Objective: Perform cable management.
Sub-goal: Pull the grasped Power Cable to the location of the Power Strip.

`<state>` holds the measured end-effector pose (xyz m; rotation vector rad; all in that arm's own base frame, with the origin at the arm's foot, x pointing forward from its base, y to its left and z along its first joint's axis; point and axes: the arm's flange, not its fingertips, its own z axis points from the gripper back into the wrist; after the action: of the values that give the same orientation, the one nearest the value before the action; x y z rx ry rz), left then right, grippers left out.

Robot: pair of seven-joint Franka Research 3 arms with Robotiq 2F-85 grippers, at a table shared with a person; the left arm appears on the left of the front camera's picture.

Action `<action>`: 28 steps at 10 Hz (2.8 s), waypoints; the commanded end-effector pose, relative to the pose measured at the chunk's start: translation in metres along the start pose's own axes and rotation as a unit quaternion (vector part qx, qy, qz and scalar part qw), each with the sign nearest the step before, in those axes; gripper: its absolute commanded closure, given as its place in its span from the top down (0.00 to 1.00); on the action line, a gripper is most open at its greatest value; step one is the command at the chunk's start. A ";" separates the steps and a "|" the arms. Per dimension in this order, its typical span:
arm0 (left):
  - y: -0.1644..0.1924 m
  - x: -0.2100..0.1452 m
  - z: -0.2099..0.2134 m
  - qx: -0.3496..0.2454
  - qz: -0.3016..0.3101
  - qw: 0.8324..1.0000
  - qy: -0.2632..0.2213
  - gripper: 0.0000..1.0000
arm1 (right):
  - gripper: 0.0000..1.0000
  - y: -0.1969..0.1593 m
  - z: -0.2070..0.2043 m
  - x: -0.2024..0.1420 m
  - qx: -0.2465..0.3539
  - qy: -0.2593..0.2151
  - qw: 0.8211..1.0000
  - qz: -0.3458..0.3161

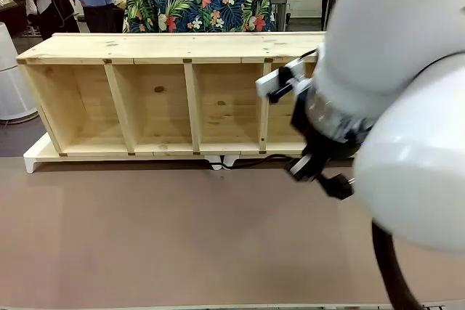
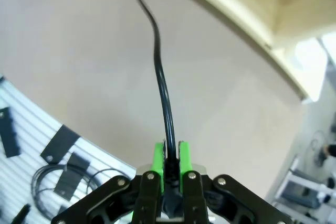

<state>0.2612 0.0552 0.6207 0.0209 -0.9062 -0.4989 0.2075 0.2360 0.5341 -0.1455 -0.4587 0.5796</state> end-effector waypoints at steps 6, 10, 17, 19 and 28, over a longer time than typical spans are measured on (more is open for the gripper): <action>0.000 0.003 -0.002 0.004 0.008 1.000 -0.004 1.00 | 0.14 -0.117 -0.082 -0.142 0.024 -0.019 0.991 -0.129; 0.000 0.003 -0.002 0.004 0.008 1.000 -0.004 1.00 | 0.14 -0.155 -0.090 -0.132 0.026 -0.015 0.985 -0.168; 0.000 0.003 -0.002 0.004 0.008 1.000 -0.004 1.00 | 0.14 -0.226 -0.111 -0.064 -0.022 -0.065 0.973 -0.220; 0.000 0.003 -0.002 0.004 0.008 1.000 -0.004 1.00 | 0.14 -0.237 -0.110 -0.050 -0.017 -0.071 0.974 -0.215; 0.000 0.003 -0.002 0.004 0.008 1.000 -0.004 1.00 | 0.14 -0.261 -0.093 0.001 -0.018 -0.059 0.973 -0.221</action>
<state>0.2612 0.0552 0.6207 0.0211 -0.9064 -0.4989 0.3802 0.0206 0.5187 -0.0407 -0.5960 0.1474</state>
